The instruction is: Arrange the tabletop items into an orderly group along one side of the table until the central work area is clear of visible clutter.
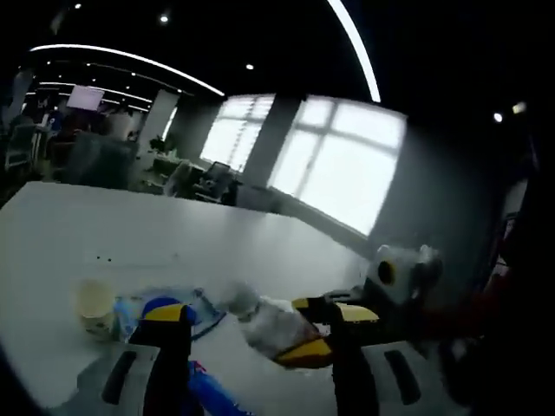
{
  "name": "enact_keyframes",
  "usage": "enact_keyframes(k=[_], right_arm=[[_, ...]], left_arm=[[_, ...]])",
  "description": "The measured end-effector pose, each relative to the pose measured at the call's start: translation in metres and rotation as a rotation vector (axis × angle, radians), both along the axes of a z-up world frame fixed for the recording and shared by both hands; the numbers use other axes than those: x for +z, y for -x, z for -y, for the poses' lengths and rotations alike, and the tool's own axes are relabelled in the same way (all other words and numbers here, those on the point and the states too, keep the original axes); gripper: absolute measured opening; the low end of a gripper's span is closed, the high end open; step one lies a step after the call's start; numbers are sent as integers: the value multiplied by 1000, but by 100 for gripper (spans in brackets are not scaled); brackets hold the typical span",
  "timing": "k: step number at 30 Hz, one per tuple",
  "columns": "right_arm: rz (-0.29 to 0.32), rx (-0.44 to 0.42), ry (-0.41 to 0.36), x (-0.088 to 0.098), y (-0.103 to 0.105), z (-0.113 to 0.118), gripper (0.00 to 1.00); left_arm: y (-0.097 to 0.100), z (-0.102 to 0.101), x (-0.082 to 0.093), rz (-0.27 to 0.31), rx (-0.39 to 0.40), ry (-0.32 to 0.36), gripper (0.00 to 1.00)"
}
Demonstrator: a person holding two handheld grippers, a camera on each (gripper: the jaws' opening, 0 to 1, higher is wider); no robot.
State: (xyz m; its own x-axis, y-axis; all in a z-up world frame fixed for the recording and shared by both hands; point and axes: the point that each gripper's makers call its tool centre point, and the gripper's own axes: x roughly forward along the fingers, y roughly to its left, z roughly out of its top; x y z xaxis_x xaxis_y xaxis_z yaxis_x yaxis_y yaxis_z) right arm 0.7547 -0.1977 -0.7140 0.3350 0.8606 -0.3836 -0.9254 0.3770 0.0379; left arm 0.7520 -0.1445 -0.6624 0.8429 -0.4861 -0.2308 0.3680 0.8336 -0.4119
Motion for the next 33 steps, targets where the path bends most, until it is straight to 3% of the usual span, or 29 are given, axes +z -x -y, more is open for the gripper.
enact_keyframes(k=[7,9,13,16,19,22,29,33], right_arm=[[-4,6,-44,11,8,-6,30],[-2,15,-60,17,12,-10,30],[5,17,-84,26,15,-14,30],[14,20,-110,35,19,-18,30],[-7,6,-142,39,19,-20,30],[-8,-3,-148,40,19,-22,30],[-11,-1,-145,40,25,-27,31],[-18,-1,-143,39,25,-26,31]], left_arm=[[-5,5,-2,-36,11,95,51],[-7,8,3,-43,33,177,47],[-8,8,8,-29,45,227,33],[-12,5,20,-6,79,328,32],[-11,5,20,-7,70,310,31],[-10,1,24,2,76,341,25],[-9,0,27,18,92,283,26],[-10,-1,26,7,101,287,25]])
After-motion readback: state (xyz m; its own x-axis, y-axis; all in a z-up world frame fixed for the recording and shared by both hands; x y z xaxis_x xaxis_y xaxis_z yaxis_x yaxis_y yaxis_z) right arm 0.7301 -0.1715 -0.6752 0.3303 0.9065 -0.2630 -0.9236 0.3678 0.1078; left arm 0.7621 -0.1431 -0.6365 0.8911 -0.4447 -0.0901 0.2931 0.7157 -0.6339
